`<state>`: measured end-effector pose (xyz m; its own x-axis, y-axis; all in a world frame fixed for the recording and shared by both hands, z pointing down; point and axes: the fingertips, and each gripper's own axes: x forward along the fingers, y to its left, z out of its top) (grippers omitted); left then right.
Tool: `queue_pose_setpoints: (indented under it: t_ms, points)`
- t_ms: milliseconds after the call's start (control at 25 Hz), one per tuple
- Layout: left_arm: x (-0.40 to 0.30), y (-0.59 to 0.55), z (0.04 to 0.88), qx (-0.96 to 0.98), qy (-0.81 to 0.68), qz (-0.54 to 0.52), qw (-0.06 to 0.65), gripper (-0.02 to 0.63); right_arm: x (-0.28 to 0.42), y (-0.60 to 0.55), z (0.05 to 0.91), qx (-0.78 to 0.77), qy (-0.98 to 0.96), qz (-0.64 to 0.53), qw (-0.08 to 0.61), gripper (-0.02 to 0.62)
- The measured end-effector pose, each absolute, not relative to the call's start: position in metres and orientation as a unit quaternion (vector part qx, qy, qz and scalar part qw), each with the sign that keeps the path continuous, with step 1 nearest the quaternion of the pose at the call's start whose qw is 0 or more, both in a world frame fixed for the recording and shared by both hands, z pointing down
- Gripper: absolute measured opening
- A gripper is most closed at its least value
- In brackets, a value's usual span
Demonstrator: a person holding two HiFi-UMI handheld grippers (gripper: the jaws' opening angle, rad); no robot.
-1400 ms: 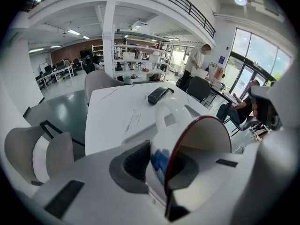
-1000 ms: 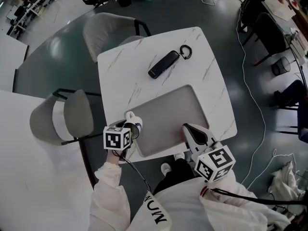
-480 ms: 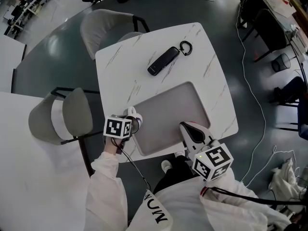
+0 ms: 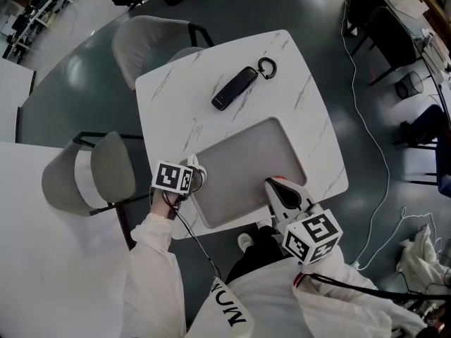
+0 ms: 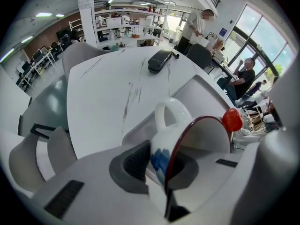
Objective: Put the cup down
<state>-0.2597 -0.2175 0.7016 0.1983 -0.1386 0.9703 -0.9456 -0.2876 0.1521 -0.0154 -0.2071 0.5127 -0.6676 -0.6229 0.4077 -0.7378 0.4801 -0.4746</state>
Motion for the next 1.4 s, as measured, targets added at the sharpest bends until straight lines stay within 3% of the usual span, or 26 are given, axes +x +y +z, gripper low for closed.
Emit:
queue_pose_setpoints:
  t_ms: [1400]
  points:
    - [-0.262, -0.224, 0.724, 0.614, -0.374, 0.536, 0.442, 0.034, -0.002, -0.205, 0.531, 0.414, -0.839, 0.339, 0.098, 0.005]
